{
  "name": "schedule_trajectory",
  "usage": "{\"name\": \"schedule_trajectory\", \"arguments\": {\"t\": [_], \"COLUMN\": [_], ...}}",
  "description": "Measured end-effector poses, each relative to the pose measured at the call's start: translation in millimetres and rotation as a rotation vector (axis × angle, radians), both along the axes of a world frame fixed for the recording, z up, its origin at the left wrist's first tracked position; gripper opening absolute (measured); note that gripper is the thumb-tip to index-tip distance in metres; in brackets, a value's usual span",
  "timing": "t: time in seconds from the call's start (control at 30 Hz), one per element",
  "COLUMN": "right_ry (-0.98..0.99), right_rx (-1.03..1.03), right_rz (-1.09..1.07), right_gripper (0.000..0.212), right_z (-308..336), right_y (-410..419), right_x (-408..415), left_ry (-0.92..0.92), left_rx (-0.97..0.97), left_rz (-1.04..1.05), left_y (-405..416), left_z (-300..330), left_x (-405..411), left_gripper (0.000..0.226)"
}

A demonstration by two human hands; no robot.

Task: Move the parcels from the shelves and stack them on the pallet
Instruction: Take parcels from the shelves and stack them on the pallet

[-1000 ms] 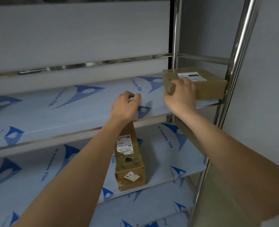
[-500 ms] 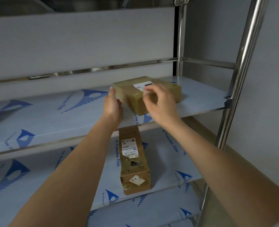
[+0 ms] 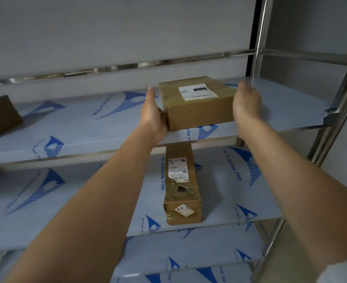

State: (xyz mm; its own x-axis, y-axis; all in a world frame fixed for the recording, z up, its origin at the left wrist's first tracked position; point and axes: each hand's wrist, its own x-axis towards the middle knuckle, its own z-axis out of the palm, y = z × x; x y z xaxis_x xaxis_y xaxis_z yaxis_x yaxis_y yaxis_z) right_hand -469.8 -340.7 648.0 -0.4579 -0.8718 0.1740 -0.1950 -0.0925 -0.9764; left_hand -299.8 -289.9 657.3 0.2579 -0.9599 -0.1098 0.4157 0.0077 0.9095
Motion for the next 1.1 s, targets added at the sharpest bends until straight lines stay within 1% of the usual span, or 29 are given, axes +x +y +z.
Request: {"name": "schedule_trajectory", "arguments": {"t": [0.07,0.1,0.13,0.17,0.27,0.33,0.43,0.5,0.6,0.63,0.7,0.73,0.83,0.87,0.93,0.97,1.0,1.03,1.1], "right_ry": [0.072,0.089,0.087,0.077,0.048,-0.043,-0.178,-0.239,-0.277,-0.289,-0.312,-0.315,-0.291,-0.296,-0.297,-0.293,-0.274,-0.25,-0.195], "right_rx": [0.037,0.017,-0.003,-0.017,-0.002,0.03,0.068,0.056,-0.02,-0.046,-0.091,-0.105,-0.092,-0.053,0.056,0.108,0.147,0.165,0.173], "right_rz": [0.046,0.064,0.087,0.103,0.171,0.212,0.247,0.247,0.292,0.309,0.345,0.362,0.438,0.497,0.635,0.681,0.729,0.789,0.877], "right_gripper": [0.045,0.04,0.032,0.028,0.031,0.029,0.018,0.017,0.03,0.028,0.007,0.003,0.015,0.028,0.079,0.098,0.105,0.1,0.075], "right_z": [-1.2,-4.0,-6.1,-7.0,-1.8,3.4,8.8,14.0,24.4,27.6,31.3,33.0,34.6,34.3,31.2,24.7,19.6,18.1,13.5], "right_y": [-0.2,-0.2,2.3,4.8,19.2,31.0,48.9,62.5,87.2,96.5,116.1,127.8,166.2,180.9,207.2,214.5,227.9,251.2,294.8], "right_x": [0.4,1.0,1.4,1.2,-1.9,-3.7,0.5,13.4,48.6,62.8,95.5,113.3,172.0,194.4,242.1,268.5,294.9,318.0,365.3], "left_ry": [-0.042,-0.076,-0.096,-0.119,-0.199,-0.244,-0.246,-0.214,-0.2,-0.203,-0.199,-0.2,-0.264,-0.266,-0.241,-0.236,-0.239,-0.243,-0.272], "left_rx": [-0.01,-0.003,0.008,0.013,0.023,0.041,0.028,-0.001,-0.07,-0.089,-0.099,-0.098,-0.104,-0.107,-0.115,-0.113,-0.108,-0.098,-0.058], "left_rz": [-0.008,-0.012,-0.01,0.001,0.01,0.0,-0.012,-0.01,0.038,0.058,0.105,0.132,0.242,0.278,0.335,0.361,0.394,0.437,0.534], "left_y": [3.2,5.5,7.1,7.2,10.8,19.8,39.8,55.4,79.9,91.5,116.1,128.5,170.7,189.0,232.5,257.1,282.1,308.5,364.2], "left_z": [2.4,3.7,3.6,3.1,3.0,4.7,5.3,7.0,15.3,20.0,26.8,27.5,19.8,14.4,4.0,-1.3,-5.7,-9.0,-13.8], "left_x": [-0.2,-1.3,-1.7,-1.4,-1.1,-0.8,6.5,18.8,51.0,63.9,94.5,112.4,174.9,198.4,245.9,269.1,291.2,311.8,350.2], "left_gripper": [0.066,0.069,0.067,0.059,0.034,0.02,0.011,0.015,0.027,0.026,0.022,0.025,0.04,0.045,0.052,0.056,0.059,0.06,0.055]}}
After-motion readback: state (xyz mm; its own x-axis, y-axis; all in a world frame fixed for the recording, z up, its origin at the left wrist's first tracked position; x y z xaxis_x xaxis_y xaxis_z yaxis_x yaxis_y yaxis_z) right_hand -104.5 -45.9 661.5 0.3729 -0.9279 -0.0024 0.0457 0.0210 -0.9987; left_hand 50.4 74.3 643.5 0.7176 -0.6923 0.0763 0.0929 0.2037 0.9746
